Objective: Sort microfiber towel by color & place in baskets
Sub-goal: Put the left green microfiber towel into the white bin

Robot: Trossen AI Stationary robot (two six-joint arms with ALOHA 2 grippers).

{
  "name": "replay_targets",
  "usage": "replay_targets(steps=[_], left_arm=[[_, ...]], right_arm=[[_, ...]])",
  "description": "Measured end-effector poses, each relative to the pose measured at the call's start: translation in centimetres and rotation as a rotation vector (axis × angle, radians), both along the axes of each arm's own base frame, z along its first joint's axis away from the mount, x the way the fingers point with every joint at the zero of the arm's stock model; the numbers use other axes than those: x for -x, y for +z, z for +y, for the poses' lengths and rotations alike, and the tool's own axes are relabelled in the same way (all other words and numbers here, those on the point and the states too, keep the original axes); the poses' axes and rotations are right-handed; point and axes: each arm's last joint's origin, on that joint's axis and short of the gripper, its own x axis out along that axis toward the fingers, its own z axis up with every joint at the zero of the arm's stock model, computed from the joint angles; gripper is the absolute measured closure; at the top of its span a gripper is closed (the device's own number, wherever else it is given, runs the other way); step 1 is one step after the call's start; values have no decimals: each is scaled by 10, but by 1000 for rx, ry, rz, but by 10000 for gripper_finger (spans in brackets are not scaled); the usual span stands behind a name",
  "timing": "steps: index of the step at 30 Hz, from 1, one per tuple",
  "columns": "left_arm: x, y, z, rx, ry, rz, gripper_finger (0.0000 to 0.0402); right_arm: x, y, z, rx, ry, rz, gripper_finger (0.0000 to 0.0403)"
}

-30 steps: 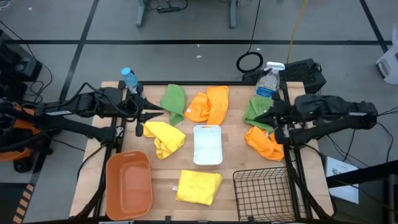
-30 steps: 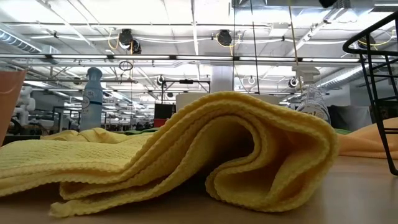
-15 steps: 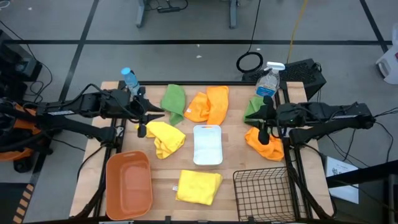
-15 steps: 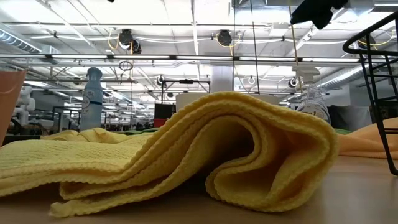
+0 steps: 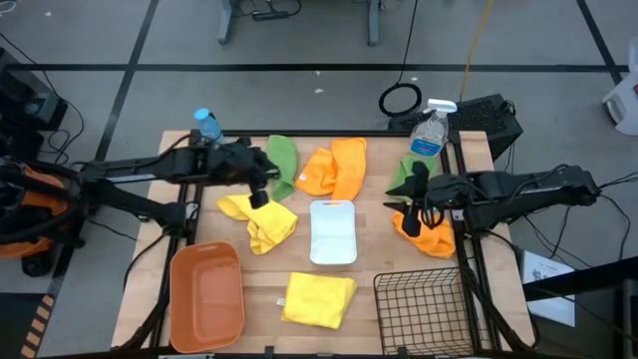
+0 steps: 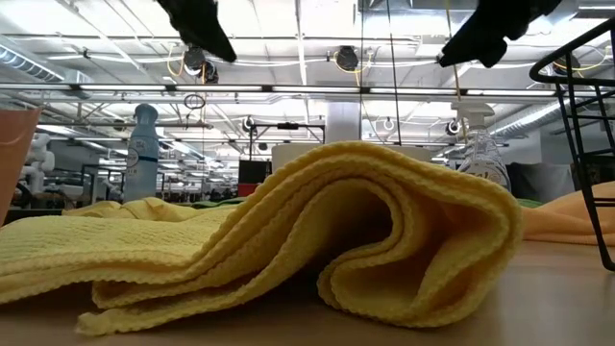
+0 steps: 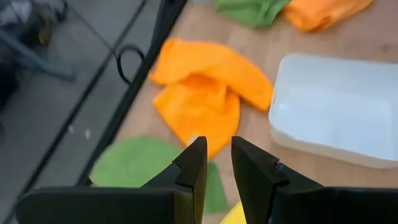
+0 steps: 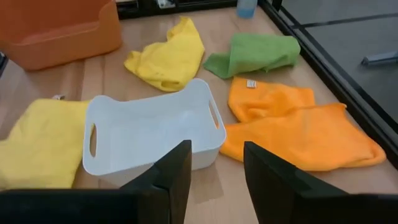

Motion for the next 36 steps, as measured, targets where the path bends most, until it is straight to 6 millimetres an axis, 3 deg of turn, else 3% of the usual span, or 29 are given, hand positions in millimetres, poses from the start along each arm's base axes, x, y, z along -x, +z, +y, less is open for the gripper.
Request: replay_targets(steps=[4, 16, 29, 36], left_arm=[[-12, -20, 23, 82, 62, 82, 299], [-40, -85, 84, 241, 316, 274, 160], [-73, -150, 104, 205, 424, 388, 65], [-78, -173, 108, 174, 496, 448, 54]], right_arm=[[0, -4, 0, 1, 0, 7, 266], [-15, -9, 3, 41, 35, -27, 266], [-46, -25, 7, 36, 31, -16, 266], [-56, -37, 8, 6, 9, 31, 266]])
